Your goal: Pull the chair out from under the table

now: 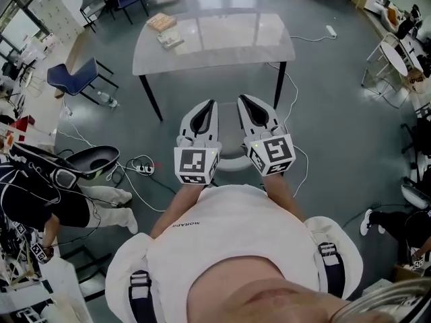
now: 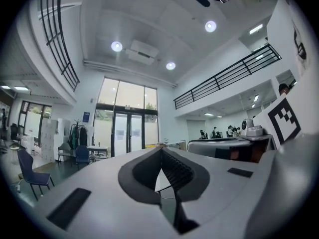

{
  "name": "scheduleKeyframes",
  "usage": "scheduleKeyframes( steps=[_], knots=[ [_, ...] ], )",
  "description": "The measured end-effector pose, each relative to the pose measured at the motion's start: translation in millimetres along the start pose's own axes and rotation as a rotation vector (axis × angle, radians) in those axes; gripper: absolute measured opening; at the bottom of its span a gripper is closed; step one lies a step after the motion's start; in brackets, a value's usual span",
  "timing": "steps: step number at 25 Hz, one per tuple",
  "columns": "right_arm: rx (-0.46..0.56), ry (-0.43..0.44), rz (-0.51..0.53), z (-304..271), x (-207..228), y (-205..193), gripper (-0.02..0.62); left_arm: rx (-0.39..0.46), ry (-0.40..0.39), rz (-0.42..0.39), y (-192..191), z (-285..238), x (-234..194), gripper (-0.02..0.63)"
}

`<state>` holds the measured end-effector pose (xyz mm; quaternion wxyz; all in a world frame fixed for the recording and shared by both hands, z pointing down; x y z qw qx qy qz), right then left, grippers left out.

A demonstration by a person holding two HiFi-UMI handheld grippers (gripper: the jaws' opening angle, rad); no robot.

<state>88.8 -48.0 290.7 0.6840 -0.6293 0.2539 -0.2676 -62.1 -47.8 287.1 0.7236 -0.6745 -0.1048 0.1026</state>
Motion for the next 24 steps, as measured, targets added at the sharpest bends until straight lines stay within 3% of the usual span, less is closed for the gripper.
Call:
scheduleKeyframes(
  steps=[24],
  knots=[
    [-0.020,-0.015,-0.016,15.5,0.6,-4.9,0.018,-0.021,0.009,0.016,-9.4,7.3,18.1,0.005]
  ],
)
Point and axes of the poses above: the fingertips, and each gripper's own axes: z backward along the fingers, x to its right, y out of its top, the point moved 8 cm from there along z, backward along the fingers, and after that the axes turned 14 degrees about y, right-handed, at the moved point
